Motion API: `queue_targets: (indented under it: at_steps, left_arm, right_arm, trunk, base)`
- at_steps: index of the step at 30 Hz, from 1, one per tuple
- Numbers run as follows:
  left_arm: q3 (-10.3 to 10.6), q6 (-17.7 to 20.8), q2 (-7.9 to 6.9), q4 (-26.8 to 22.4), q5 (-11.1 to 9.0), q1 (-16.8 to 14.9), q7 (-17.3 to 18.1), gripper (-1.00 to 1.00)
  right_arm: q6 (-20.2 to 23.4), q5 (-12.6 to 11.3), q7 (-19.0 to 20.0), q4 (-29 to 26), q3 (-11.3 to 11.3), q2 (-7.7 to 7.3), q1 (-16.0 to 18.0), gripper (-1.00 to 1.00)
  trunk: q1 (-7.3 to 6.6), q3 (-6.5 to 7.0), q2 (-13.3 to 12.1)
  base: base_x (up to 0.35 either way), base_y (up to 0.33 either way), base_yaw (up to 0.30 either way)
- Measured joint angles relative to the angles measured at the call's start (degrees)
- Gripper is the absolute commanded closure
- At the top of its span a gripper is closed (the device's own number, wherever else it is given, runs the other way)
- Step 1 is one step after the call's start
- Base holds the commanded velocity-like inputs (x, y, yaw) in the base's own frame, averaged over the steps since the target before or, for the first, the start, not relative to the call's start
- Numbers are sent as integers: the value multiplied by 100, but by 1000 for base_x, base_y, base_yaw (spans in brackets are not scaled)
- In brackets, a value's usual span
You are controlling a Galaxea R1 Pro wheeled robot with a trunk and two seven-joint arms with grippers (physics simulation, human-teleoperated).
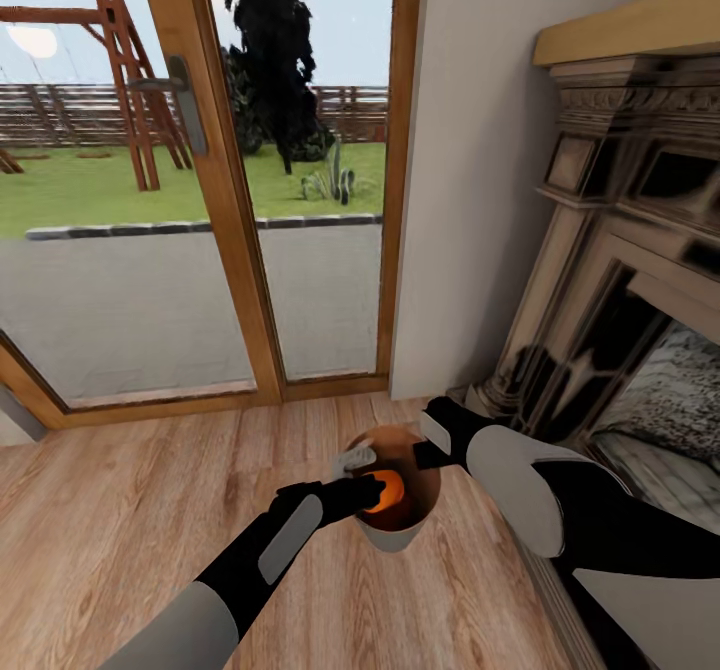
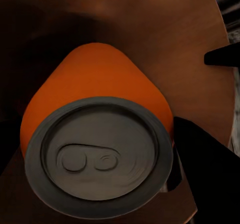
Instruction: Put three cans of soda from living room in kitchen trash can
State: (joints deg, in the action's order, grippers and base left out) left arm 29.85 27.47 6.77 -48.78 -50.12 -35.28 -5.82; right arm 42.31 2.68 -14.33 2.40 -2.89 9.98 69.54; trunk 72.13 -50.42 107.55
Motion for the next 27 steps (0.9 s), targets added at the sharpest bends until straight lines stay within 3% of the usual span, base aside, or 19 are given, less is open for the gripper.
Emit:
queue_targets:
  at_steps: [6, 16, 17, 21, 27]
  left_arm:
    - [2, -3, 0, -42, -3, 1, 0, 100]
    - [2, -19, -12, -76, -12, 1, -69, 100]
    - [6, -51, -14, -79, -16, 1, -81, -100]
    - [10, -120, -14, -84, 40, 2, -112, -100]
    - [-1, -130, -26, -134, 287, 8, -102, -100]
  right_arm:
    - [3, -9, 237, -3, -36, 0, 1, 100]
    - [12, -14, 281, 1, -13, 0, 0, 100]
    - [13, 0, 283, -3, -31, 0, 1, 100]
    - [14, -2, 284, -4, -56, 0, 1, 100]
    - [10, -24, 288, -5, -108, 0, 2, 100]
  trunk:
    - [0, 0, 0]
    - [0, 0, 0]
    - [0, 0, 0]
    - [0, 0, 0]
    - [0, 0, 0]
  base:
    - [0, 0, 0]
    - [0, 0, 0]
    - [0, 0, 0]
    - [0, 0, 0]
    - [0, 0, 0]
